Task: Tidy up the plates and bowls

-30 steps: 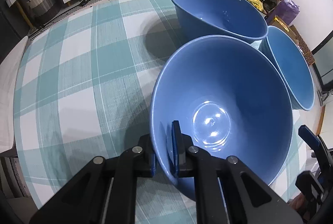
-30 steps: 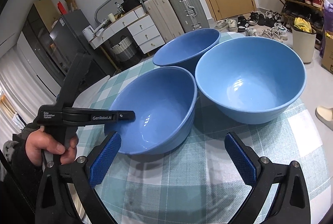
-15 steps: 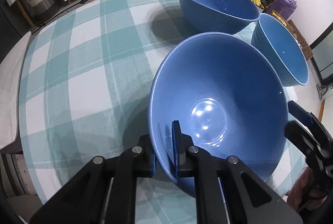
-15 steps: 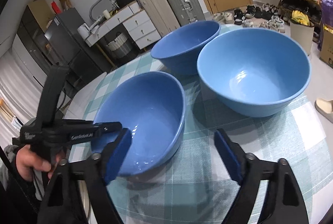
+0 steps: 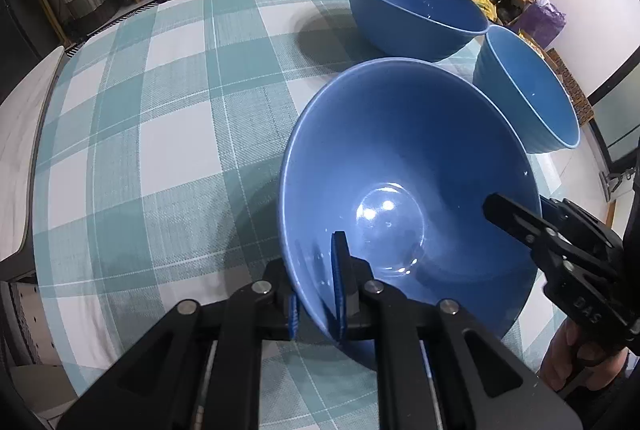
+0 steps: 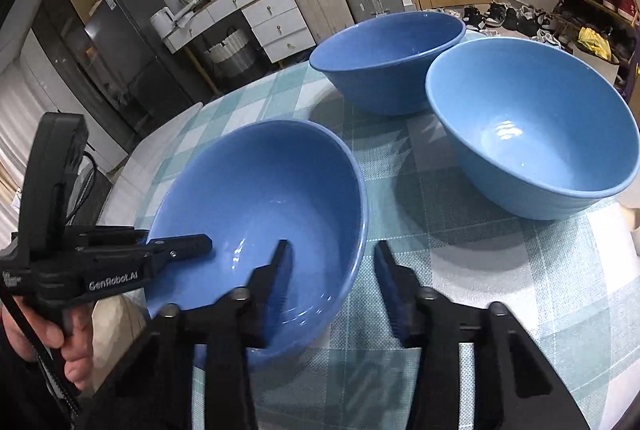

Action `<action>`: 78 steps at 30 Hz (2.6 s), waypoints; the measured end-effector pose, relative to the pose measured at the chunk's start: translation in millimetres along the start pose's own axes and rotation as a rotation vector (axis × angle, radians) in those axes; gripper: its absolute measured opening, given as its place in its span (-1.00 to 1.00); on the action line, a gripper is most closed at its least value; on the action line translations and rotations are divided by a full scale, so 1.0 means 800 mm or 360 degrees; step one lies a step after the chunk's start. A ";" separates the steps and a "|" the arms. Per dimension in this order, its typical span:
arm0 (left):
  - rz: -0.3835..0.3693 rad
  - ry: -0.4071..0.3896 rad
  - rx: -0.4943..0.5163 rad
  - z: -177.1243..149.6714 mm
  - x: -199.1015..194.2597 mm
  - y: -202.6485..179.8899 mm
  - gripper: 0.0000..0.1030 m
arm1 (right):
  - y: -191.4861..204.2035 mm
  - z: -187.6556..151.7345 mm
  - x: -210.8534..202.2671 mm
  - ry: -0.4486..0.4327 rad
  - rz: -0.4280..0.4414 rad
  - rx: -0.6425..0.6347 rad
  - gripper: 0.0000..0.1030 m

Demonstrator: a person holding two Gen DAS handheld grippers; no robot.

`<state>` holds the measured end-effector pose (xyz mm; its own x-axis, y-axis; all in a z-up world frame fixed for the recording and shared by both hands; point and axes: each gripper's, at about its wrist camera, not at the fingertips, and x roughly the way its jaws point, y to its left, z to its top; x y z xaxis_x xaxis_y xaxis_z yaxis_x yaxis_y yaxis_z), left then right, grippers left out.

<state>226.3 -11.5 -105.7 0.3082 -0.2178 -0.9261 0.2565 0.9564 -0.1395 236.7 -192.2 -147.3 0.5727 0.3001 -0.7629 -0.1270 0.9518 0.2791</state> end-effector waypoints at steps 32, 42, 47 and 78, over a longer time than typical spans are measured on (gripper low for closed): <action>-0.0106 -0.0101 0.0051 -0.113 -0.039 -0.103 -0.77 | -0.033 -0.105 -0.132 -0.0046 -0.0193 -0.0005 -0.73; -0.0096 -0.0088 0.0064 -0.136 -0.040 -0.125 -0.77 | -0.051 -0.143 -0.156 -0.0041 -0.0166 0.0046 -0.73; -0.0086 -0.0081 0.0077 -0.139 -0.037 -0.132 -0.77 | -0.059 -0.151 -0.161 -0.0033 -0.0153 0.0075 -0.73; 0.0005 -0.0157 -0.0020 -0.142 -0.039 -0.110 -0.41 | -0.059 -0.151 -0.154 -0.0025 -0.0106 0.0030 -0.51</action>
<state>90.2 -67.2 -103.9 0.3980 -0.2320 -0.8875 0.2441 0.9594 -0.1413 74.6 -266.1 -136.9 0.5919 0.2347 -0.7711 -0.0731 0.9684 0.2386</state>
